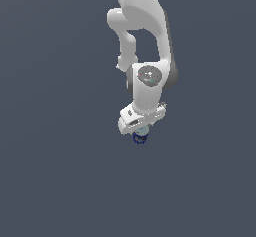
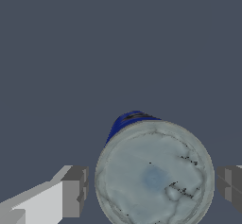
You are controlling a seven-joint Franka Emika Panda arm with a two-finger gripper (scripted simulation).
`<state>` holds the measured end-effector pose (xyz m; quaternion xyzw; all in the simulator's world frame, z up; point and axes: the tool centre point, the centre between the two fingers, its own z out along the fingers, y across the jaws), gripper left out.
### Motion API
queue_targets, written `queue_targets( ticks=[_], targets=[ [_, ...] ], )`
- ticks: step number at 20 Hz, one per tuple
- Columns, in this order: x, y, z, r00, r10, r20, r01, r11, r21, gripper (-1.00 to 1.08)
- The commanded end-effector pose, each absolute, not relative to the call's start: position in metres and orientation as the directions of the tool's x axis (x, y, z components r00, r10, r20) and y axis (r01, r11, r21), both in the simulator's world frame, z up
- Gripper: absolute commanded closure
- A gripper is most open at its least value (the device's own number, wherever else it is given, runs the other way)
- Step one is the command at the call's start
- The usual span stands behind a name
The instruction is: Pick up the object and move it to a goal position.
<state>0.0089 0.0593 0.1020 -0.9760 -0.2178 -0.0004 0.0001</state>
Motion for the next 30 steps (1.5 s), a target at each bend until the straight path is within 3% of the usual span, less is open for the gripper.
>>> queue_targets(
  ticks=[1, 8, 9, 22, 30],
  targets=[
    [0.008, 0.059, 0.088, 0.904, 0.427, 0.000, 0.427, -0.904, 0.000, -0.92],
    [0.009, 0.059, 0.074, 0.904, 0.428, 0.000, 0.428, -0.904, 0.000, -0.92],
    [0.009, 0.059, 0.074, 0.904, 0.428, 0.000, 0.428, -0.904, 0.000, 1.08],
    [0.010, 0.059, 0.076, 0.904, 0.427, -0.001, 0.427, -0.904, 0.000, 1.08],
    [0.029, 0.060, 0.096, 0.904, 0.428, -0.001, 0.428, -0.904, 0.000, 1.08]
  ],
)
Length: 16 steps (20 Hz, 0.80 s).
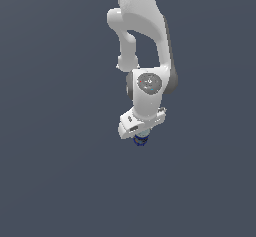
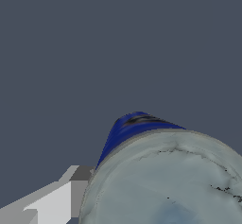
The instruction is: Pick up the object and move it to a goal position.
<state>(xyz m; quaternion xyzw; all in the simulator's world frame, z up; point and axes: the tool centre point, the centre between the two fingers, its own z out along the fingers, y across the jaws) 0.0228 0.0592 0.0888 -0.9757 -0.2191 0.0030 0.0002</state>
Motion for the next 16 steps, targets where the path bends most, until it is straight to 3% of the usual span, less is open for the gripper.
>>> queue_targets(
  ticks=[1, 16],
  targets=[
    [0.033, 0.060, 0.100, 0.904, 0.428, -0.001, 0.428, -0.904, 0.000, 1.08],
    [0.101, 0.062, 0.170, 0.904, 0.428, 0.000, 0.428, -0.904, 0.000, 1.08]
  ],
)
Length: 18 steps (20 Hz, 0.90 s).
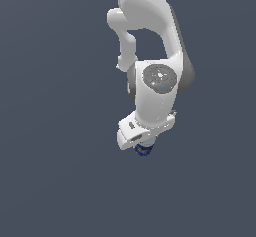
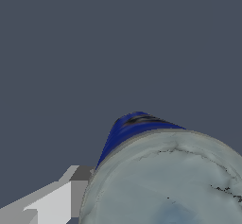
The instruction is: Pick up the object and move it to a goal position.
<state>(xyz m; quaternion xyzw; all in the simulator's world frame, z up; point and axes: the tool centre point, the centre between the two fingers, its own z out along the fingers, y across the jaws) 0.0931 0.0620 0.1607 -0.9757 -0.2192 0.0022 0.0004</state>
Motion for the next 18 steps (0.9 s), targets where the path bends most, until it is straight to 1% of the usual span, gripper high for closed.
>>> queue_targets(
  ticks=[1, 9, 18],
  targets=[
    [0.104, 0.063, 0.174, 0.904, 0.428, 0.000, 0.428, -0.904, 0.000, 1.08],
    [0.125, 0.063, 0.193, 0.904, 0.428, 0.000, 0.428, -0.904, 0.000, 1.08],
    [0.134, 0.064, 0.200, 0.904, 0.428, 0.000, 0.428, -0.904, 0.000, 1.08]
  ],
)
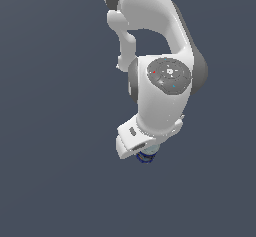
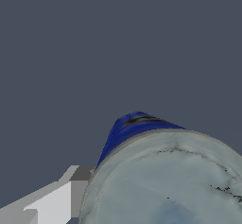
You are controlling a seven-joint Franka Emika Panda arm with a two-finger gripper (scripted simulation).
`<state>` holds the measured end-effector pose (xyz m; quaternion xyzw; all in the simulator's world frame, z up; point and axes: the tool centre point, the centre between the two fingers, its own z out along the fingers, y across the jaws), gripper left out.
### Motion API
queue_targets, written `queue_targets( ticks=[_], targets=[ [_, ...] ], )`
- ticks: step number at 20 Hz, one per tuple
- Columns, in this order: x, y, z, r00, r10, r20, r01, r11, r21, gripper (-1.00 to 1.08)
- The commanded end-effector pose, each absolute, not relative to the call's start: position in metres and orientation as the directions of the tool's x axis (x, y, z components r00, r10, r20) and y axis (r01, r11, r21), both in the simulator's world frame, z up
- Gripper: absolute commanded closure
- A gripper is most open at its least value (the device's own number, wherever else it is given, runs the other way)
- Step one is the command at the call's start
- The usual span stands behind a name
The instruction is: Pick up the object and move it to a goal position.
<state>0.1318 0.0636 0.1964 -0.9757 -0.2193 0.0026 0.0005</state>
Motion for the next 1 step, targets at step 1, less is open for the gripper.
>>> queue_targets(
  ticks=[1],
  targets=[
    [0.1337, 0.0637, 0.2001, 0.904, 0.428, 0.000, 0.428, -0.904, 0.000, 1.08]
  ],
)
